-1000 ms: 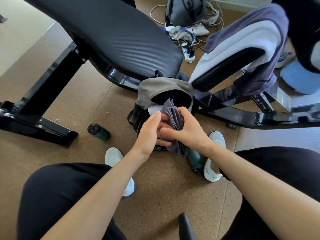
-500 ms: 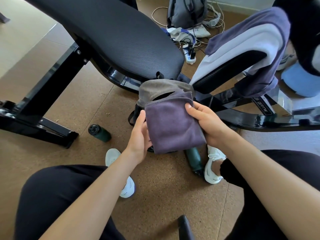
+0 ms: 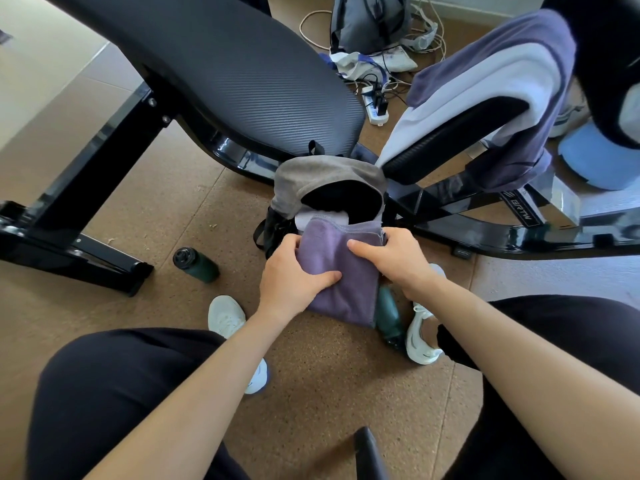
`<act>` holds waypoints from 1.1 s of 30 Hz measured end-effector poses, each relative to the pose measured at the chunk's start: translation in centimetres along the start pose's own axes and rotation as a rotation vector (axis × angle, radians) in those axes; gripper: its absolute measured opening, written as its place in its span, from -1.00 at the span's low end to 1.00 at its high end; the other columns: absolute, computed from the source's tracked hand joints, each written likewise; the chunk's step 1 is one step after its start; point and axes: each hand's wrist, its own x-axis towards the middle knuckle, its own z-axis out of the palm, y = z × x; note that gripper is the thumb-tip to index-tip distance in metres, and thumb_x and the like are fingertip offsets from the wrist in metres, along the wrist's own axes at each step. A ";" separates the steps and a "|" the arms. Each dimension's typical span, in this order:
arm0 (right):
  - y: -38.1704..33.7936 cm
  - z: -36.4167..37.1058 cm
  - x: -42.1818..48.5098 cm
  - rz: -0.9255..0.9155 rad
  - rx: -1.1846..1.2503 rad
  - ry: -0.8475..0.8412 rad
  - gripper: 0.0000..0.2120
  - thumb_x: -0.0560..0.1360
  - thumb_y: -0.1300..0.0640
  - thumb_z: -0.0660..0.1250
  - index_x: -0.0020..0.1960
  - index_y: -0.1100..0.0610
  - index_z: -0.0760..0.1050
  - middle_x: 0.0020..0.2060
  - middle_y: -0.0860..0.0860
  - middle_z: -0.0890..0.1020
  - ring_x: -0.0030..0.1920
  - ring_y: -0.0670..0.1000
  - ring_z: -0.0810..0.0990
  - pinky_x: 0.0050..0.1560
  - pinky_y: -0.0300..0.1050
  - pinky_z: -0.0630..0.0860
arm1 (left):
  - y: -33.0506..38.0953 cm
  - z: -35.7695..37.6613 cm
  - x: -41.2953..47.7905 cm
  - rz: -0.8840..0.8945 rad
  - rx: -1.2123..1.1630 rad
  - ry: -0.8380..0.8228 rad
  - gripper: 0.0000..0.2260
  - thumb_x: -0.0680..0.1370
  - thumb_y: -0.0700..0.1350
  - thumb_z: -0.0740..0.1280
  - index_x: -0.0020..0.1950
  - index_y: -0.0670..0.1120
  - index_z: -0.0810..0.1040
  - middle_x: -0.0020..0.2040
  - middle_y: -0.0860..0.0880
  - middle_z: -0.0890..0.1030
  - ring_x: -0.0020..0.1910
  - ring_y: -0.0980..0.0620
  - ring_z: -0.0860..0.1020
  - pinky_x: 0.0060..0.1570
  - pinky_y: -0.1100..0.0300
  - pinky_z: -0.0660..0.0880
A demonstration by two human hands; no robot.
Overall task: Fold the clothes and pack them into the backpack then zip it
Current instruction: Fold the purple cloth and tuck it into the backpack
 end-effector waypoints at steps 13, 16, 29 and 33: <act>-0.7 0.7 0.4 0.365 0.635 -0.135 -0.56 0.68 -0.17 0.16 0.28 0.15 0.54 0.13 0.20 0.69 0.11 0.22 0.70 -0.04 0.20 0.69 | 0.0 1.9 -2.3 0.679 0.383 0.188 -0.45 0.40 -0.22 0.40 0.41 -0.12 0.51 0.14 -0.08 0.54 0.04 -0.08 0.53 -0.21 0.07 0.54; -0.7 0.2 0.6 0.376 0.733 -0.224 -0.34 0.54 -0.40 0.21 0.37 0.10 0.47 0.19 0.20 0.68 0.16 0.22 0.69 0.07 0.27 0.65 | -0.1 1.9 -2.2 0.672 0.376 0.133 -0.40 0.41 -0.19 0.37 0.48 -0.10 0.47 0.20 -0.08 0.53 0.11 -0.09 0.51 -0.07 0.09 0.51; -0.5 -0.2 1.2 0.192 0.684 -0.133 -0.70 0.50 0.26 0.36 0.22 0.15 0.58 -0.01 0.10 0.72 0.08 0.14 0.69 -0.21 -0.04 0.62 | -0.5 0.1 -0.5 0.314 -0.512 -0.119 -0.62 0.46 0.07 0.40 0.16 -0.13 0.56 0.10 -0.04 0.61 0.12 0.08 0.59 0.11 0.22 0.50; -0.9 0.3 0.7 0.150 0.624 -0.282 -0.66 0.48 0.29 0.32 0.24 0.12 0.59 0.08 0.11 0.71 0.14 0.16 0.67 -0.17 -0.01 0.63 | -0.6 -0.2 0.4 0.155 -0.590 -0.191 -0.60 0.55 0.04 0.39 0.33 -0.08 0.47 0.25 0.00 0.57 0.21 0.18 0.56 0.15 0.28 0.49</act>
